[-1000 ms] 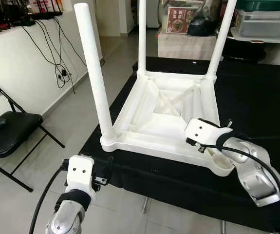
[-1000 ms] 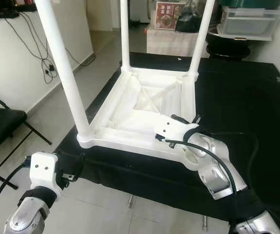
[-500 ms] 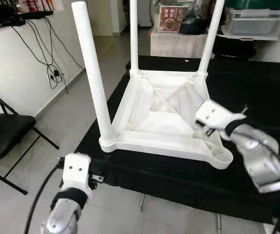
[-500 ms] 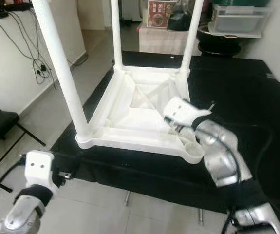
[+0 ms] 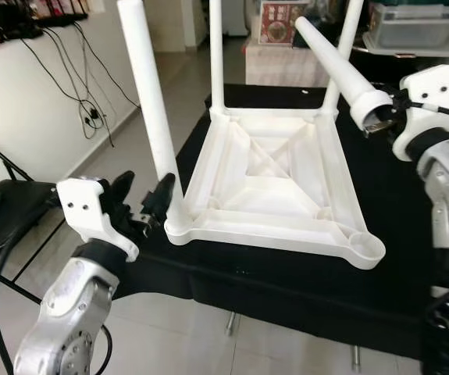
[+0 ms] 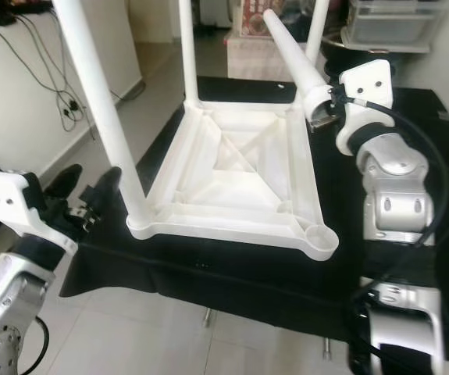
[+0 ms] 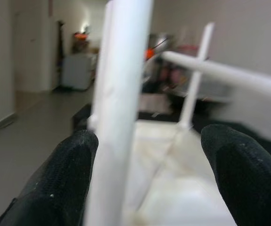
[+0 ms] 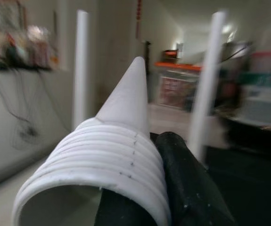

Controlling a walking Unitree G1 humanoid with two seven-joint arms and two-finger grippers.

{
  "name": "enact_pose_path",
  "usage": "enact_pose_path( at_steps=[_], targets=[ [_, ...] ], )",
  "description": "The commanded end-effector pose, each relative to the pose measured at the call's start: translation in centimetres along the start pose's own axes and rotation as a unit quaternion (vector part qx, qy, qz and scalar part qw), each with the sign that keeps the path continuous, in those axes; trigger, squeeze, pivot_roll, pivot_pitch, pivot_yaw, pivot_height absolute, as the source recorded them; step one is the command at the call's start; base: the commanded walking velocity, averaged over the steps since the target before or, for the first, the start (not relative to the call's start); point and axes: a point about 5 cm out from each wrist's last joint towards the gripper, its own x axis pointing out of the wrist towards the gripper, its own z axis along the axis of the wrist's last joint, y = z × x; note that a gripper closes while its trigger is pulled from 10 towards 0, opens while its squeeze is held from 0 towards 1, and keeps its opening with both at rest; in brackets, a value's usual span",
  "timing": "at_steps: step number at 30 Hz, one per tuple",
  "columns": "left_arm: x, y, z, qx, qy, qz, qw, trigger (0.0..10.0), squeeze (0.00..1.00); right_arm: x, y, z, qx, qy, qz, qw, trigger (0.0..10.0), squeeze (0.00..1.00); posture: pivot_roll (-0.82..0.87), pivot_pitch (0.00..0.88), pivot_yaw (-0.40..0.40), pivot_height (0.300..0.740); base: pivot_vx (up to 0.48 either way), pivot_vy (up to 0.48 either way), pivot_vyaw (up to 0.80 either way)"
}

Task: Building children table

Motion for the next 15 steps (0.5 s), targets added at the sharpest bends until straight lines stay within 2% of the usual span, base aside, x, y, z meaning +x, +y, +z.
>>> enact_pose_path(
  at_steps=[1, 2, 3, 4, 6, 8, 10, 12, 13, 14, 15],
  targets=[
    [0.2, -0.7, 1.0, -0.032, -0.016, -0.026, 0.999, 10.0, 0.0, 0.3, 0.5, 1.7, 0.128, -0.069, 0.032, 0.989, 0.0, 0.0, -0.05, 0.028, 0.028, 0.74, 0.0, 0.0, 0.0],
    [0.2, -0.7, 1.0, -0.032, -0.016, -0.026, 0.999, 10.0, 0.0, 0.3, 0.5, 1.7, 0.128, -0.069, 0.032, 0.989, 0.0, 0.0, -0.05, 0.028, 0.028, 0.74, 0.0, 0.0, 0.0],
    [0.6, -1.0, 1.5, -0.061, -0.026, -0.041, 0.997, 10.0, 0.0, 0.2, 1.4, 2.3, 0.193, -0.098, 0.076, 0.973, 0.0, 0.0, -0.05, 0.025, 0.027, 0.74, 0.0, 0.0, 0.0],
    [0.7, -1.2, 1.9, -0.078, -0.031, -0.051, 0.995, 10.0, 0.0, 0.0, 2.1, 2.7, 0.226, -0.115, 0.107, 0.962, 0.0, 0.0, -0.05, 0.025, 0.027, 0.74, 0.0, 0.0, 0.0],
    [1.1, -1.5, 2.7, -0.118, -0.048, -0.068, 0.99, 10.0, 0.0, -0.5, 3.6, 3.7, 0.302, -0.154, 0.173, 0.925, 0.0, 0.0, -0.05, 0.022, 0.027, 0.74, 0.0, 0.0, 0.0],
    [1.1, -1.5, 2.7, -0.118, -0.048, -0.068, 0.99, 10.0, 0.0, -0.5, 3.6, 3.7, 0.302, -0.154, 0.173, 0.925, 0.0, 0.0, -0.05, 0.022, 0.027, 0.74, 0.0, 0.0, 0.0],
    [1.4, -1.5, 3.3, -0.152, -0.057, -0.077, 0.984, 10.0, 0.0, -0.8, 4.2, 4.4, 0.355, -0.184, 0.206, 0.893, 0.0, 0.0, -0.05, 0.019, 0.025, 0.74, 0.0, 0.0, 0.0],
    [1.4, -1.5, 3.3, -0.152, -0.057, -0.077, 0.984, 10.0, 0.0, -0.8, 4.2, 4.4, 0.355, -0.184, 0.206, 0.893, 0.0, 0.0, -0.05, 0.019, 0.025, 0.74, 0.0, 0.0, 0.0],
    [1.4, -1.4, 3.5, -0.162, -0.059, -0.081, 0.982, 10.0, 0.0, -1.0, 4.2, 4.7, 0.372, -0.192, 0.213, 0.883, 0.0, 0.0, -0.04, 0.016, 0.024, 0.74, 0.0, 0.0, 0.0],
    [1.4, -1.4, 3.4, -0.173, -0.055, -0.083, 0.98, 10.0, 0.0, -1.5, 4.4, 4.9, 0.382, -0.204, 0.245, 0.867, 0.0, 0.0, -0.05, 0.014, 0.023, 0.74, 0.0, 0.0, 0.0],
    [1.4, -1.4, 3.4, -0.173, -0.055, -0.083, 0.98, 10.0, 0.0, -1.5, 4.4, 4.9, 0.382, -0.204, 0.245, 0.867, 0.0, 0.0, -0.05, 0.014, 0.023, 0.74, 0.0, 0.0, 0.0]
  ],
)
